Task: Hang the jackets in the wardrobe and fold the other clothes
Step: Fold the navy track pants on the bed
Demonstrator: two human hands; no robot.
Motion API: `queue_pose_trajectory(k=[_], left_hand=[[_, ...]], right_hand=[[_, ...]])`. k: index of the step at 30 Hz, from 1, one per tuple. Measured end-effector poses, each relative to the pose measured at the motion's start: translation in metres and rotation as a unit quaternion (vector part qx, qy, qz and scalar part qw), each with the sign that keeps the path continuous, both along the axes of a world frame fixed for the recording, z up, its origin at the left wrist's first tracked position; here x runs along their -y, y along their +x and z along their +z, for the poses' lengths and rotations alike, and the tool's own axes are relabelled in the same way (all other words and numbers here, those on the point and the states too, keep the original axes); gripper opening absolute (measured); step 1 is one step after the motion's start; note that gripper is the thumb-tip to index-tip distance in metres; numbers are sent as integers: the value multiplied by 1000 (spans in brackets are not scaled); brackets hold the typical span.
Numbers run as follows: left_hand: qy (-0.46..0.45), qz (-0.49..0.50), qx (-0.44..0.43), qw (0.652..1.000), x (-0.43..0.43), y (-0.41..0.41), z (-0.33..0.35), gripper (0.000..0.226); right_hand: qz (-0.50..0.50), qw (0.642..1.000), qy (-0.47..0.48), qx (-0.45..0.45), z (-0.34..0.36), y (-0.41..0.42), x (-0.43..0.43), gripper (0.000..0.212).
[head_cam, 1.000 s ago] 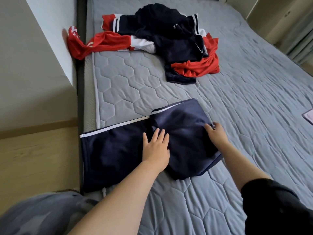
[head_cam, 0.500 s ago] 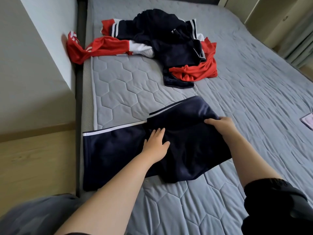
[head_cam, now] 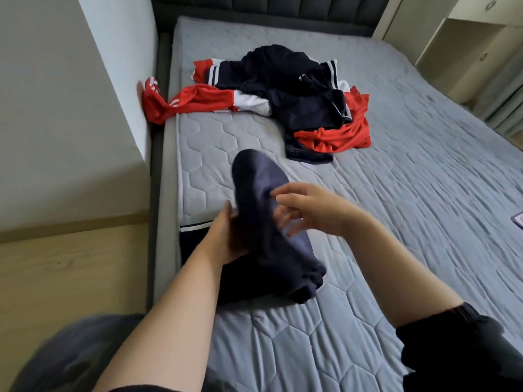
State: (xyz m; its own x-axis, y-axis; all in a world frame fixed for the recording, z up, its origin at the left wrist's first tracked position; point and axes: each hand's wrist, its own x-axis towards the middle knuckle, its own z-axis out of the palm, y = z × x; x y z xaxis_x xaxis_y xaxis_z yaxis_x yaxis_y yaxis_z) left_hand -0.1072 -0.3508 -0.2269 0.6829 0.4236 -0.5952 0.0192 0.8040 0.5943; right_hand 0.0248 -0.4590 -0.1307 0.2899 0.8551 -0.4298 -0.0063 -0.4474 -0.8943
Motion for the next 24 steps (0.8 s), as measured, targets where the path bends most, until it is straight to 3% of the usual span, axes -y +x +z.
queue_pose_trajectory(k=[1,3,6,8,10,13,16,19,21,24], left_hand=[[20,46,-33,998,-11,-8,3,49],[67,134,-140,979,-28,-23,3,51],[104,131,-239,957,-44,-42,-8,69],[210,84,-323,919,-45,-52,-13,71],[295,39,-384,874,-40,-58,-19,60],[310,12,-458,833,-33,-61,-31,56],[317,-13,-492,811,-31,-61,-39,49],[322,-17,-494,807,-31,-61,-37,41],[321,3,-469,823,-31,-60,-33,36],[264,59,-327,905,-23,-50,-25,29]], right_hand=[[12,1000,2,-28,-6,-4,-3,5],[-40,999,-13,26,-27,-5,-10,8],[-145,975,-67,154,-67,4,-15,10],[-158,962,-119,189,-95,9,-11,18],[-174,964,-151,134,-118,11,-6,39],[-190,966,-175,-27,-133,11,-4,57],[-127,966,-203,-101,-132,11,-2,58],[-146,971,-167,-88,-121,11,-8,47],[-190,973,-119,-47,-101,13,-19,40],[-238,968,-33,73,-51,20,-40,23]])
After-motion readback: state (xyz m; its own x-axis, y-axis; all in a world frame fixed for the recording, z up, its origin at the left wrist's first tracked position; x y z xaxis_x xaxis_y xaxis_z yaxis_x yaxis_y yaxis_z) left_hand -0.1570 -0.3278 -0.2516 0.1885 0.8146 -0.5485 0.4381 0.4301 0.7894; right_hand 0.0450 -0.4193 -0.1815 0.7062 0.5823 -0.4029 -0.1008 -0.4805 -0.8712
